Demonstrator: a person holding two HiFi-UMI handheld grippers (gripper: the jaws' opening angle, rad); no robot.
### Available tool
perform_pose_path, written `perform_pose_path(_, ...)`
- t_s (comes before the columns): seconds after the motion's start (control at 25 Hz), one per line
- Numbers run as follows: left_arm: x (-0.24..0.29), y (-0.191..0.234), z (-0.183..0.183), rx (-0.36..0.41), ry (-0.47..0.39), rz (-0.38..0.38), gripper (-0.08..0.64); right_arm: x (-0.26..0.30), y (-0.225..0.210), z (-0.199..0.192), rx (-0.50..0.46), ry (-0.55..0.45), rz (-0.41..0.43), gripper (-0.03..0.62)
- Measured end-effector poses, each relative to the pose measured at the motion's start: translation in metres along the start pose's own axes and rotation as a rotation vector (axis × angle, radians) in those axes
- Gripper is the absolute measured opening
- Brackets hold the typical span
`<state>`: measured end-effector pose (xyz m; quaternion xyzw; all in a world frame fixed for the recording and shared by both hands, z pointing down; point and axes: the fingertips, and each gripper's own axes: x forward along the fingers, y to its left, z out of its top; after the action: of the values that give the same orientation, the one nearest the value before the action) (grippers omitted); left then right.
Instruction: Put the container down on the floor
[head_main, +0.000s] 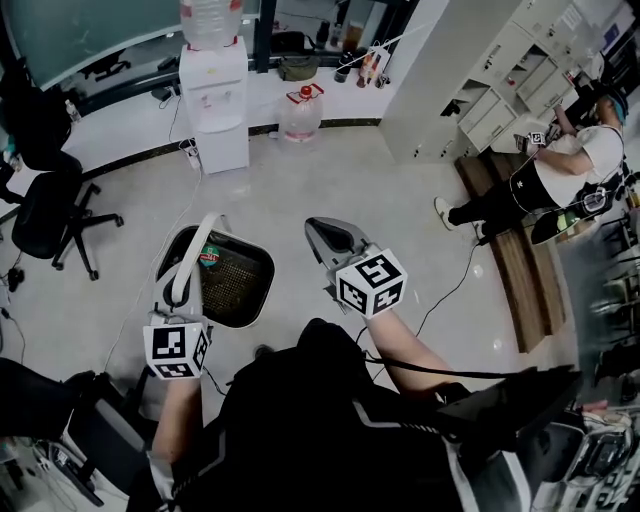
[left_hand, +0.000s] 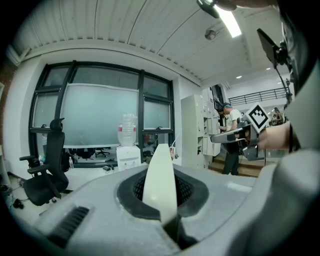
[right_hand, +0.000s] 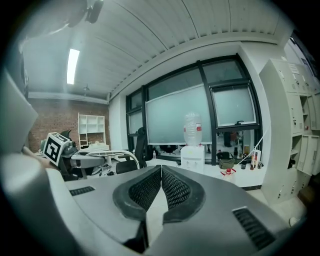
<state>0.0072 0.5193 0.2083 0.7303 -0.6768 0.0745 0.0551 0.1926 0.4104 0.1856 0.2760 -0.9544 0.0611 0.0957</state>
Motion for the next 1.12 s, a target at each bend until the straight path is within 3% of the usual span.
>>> perform_pose_path(0.52, 0.056, 0.038, 0.004, -0.009, 0.02, 0.053, 0.012, 0.073, -0.039, 0.011, 0.015, -0.004, 0.063, 0.009)
perform_pose_path(0.88, 0.126, 0.056, 0.02, -0.009, 0.029, 0.122, 0.012, 0.127, -0.101, 0.022, -0.01, 0.009, 0.127, 0.009)
perform_pose_path(1.12, 0.171, 0.057, 0.034, 0.003, 0.045, 0.146, 0.012, 0.148, -0.154, 0.023, 0.026, 0.01, 0.133, 0.009)
